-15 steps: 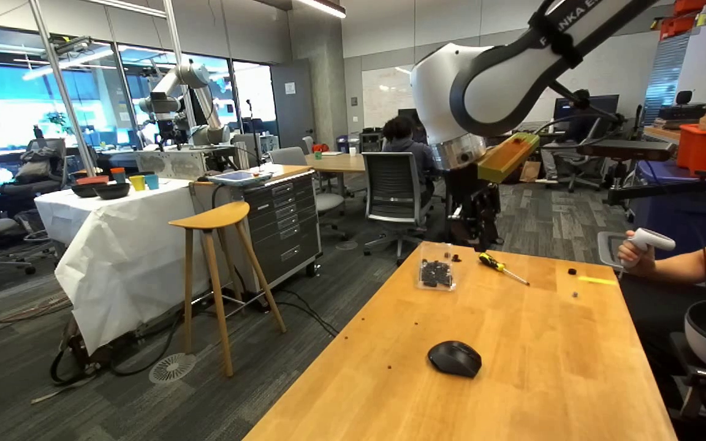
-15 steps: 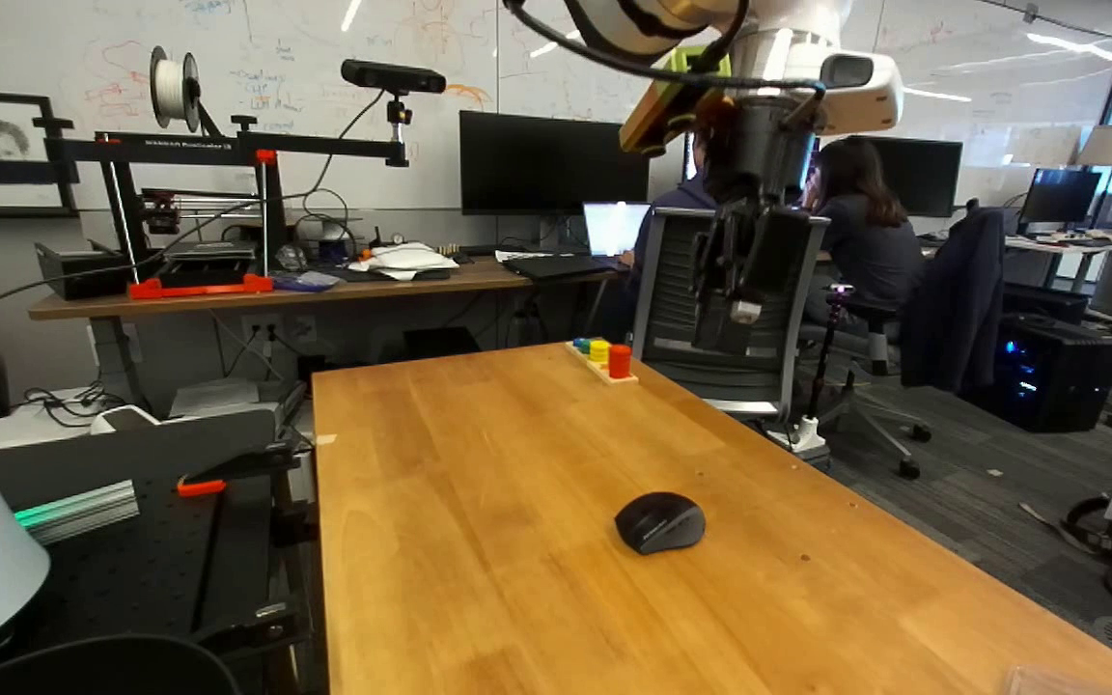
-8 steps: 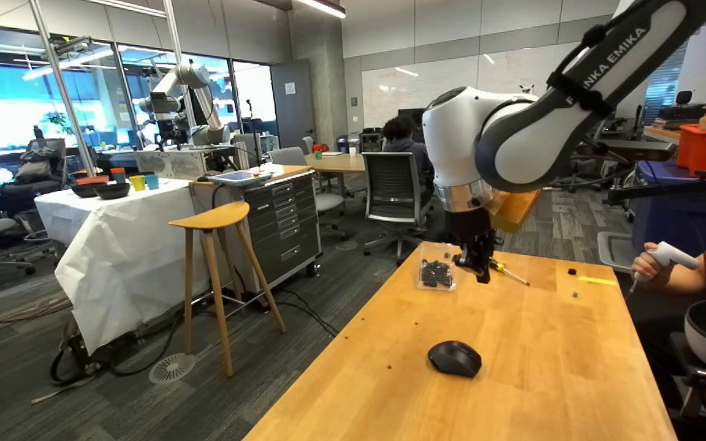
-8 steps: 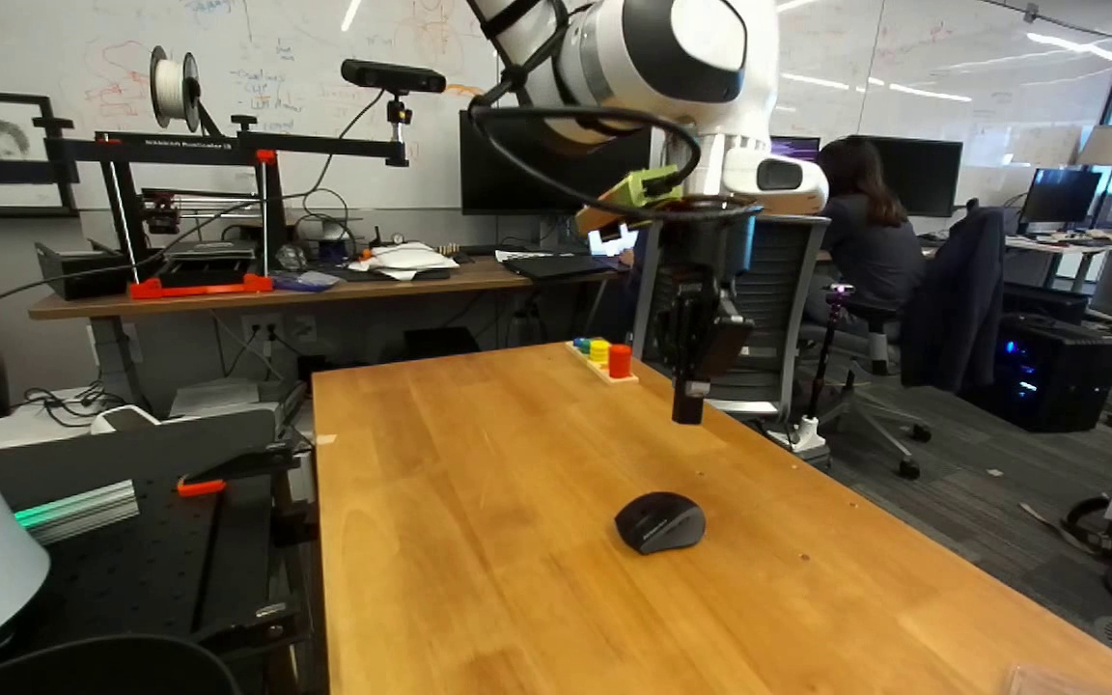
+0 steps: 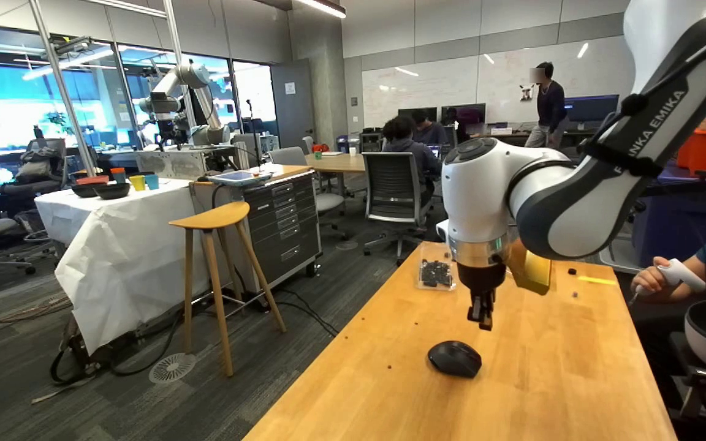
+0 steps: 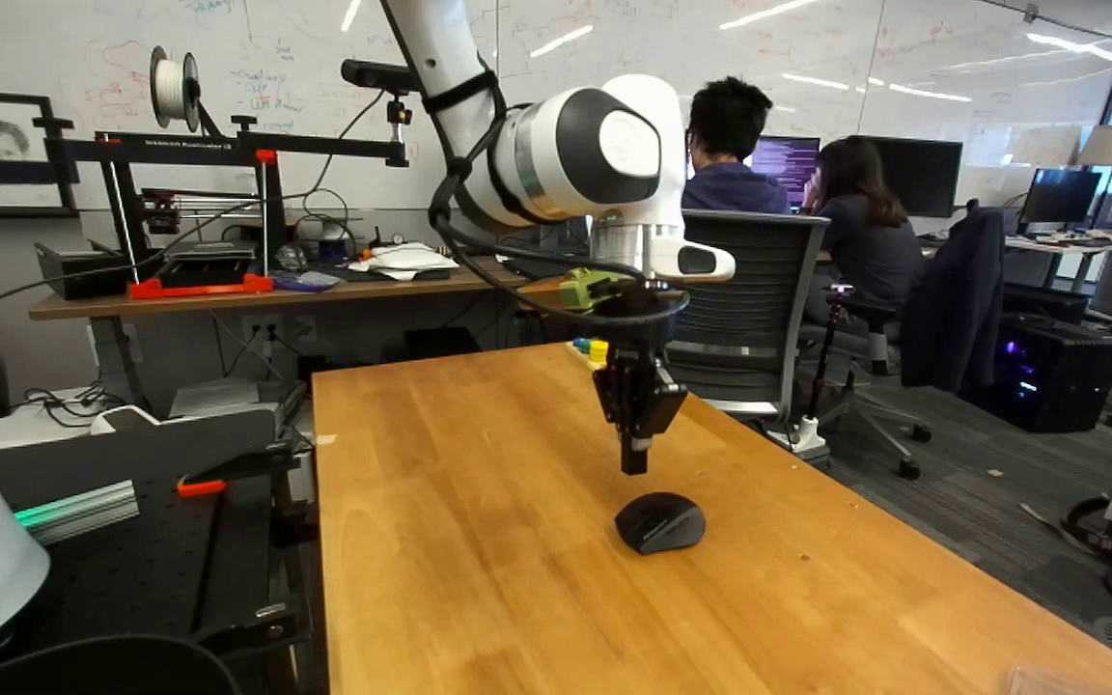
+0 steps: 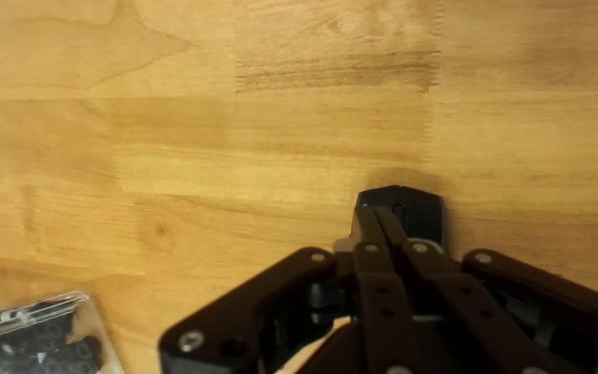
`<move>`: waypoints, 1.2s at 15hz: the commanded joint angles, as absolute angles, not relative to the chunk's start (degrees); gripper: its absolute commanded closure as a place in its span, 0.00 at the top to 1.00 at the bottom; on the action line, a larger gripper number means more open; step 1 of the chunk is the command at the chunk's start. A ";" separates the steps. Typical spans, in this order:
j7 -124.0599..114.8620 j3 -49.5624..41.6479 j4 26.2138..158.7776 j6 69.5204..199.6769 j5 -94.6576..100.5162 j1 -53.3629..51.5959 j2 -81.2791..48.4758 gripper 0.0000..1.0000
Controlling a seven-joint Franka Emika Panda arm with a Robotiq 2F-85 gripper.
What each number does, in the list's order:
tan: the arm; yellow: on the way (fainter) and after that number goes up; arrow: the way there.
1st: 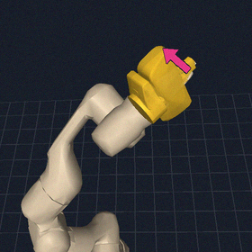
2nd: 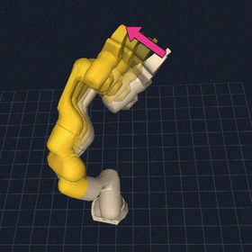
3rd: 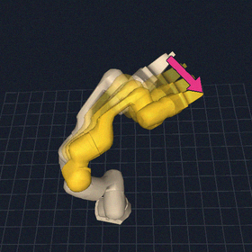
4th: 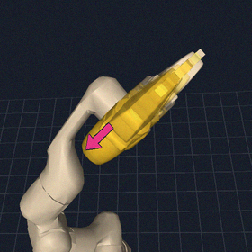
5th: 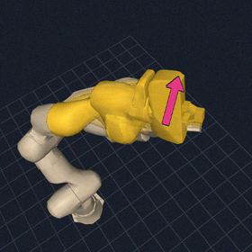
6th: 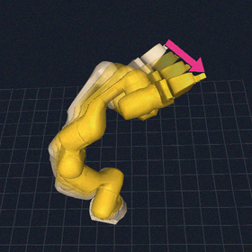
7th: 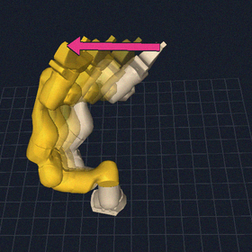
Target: Left click the mouse
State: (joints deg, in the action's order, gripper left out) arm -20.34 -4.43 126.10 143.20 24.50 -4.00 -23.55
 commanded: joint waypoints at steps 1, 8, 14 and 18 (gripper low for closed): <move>-21.23 -7.95 128.37 150.28 30.71 -7.39 -25.02 0.03; -22.12 -13.74 128.15 159.73 38.94 -11.78 -29.91 0.04; -23.29 -16.74 127.82 164.63 42.72 -13.64 -33.05 0.05; -23.51 -17.37 127.87 165.40 43.41 -13.95 -33.95 0.04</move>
State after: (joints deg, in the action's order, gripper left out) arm -21.61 -15.67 128.28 163.64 41.61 -12.62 -32.97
